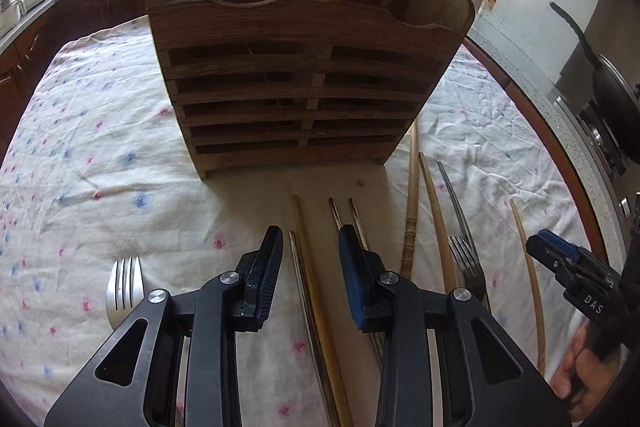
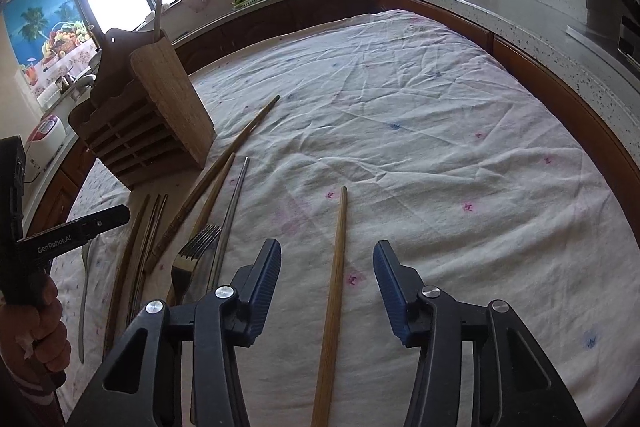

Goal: Organize utensils

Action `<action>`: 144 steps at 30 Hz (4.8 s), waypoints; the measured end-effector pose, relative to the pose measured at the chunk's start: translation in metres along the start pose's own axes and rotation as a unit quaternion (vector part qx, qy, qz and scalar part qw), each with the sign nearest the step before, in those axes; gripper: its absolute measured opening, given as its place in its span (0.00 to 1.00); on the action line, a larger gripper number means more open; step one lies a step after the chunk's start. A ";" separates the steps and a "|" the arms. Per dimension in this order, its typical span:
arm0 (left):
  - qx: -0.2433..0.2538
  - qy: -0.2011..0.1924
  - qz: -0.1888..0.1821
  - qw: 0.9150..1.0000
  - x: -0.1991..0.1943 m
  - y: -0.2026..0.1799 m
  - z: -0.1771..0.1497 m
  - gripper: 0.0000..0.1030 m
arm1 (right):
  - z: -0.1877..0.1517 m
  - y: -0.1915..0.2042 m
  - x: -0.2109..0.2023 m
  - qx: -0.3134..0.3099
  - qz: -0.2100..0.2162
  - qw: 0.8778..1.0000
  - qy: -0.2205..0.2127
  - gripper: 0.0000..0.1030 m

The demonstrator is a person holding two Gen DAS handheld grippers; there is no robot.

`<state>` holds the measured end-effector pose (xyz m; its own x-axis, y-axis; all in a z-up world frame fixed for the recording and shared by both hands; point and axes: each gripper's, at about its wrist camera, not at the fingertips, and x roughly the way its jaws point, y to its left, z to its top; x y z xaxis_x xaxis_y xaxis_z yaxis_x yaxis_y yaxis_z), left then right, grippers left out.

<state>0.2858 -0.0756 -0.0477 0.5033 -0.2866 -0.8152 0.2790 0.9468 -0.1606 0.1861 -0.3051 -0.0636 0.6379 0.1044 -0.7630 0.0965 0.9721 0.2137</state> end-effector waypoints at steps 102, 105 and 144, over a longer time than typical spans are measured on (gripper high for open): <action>-0.018 -0.176 -0.054 0.983 -0.192 0.027 -0.037 0.03 | 0.052 0.105 -0.173 -0.087 0.129 0.969 -0.190 0.05; -0.019 -0.189 -0.052 0.980 -0.202 0.029 -0.034 0.03 | 0.060 0.108 -0.175 -0.088 0.131 0.967 -0.199 0.05; -0.091 -0.350 0.012 0.932 -0.192 0.075 0.131 0.03 | 0.182 0.129 -0.104 -0.039 0.121 0.948 -0.293 0.05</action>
<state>0.3170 0.0309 0.1699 0.9360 -0.2297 -0.2669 0.1490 0.9450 -0.2910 0.2716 -0.2289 0.1545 0.9511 0.2145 -0.2223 -0.1497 0.9496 0.2754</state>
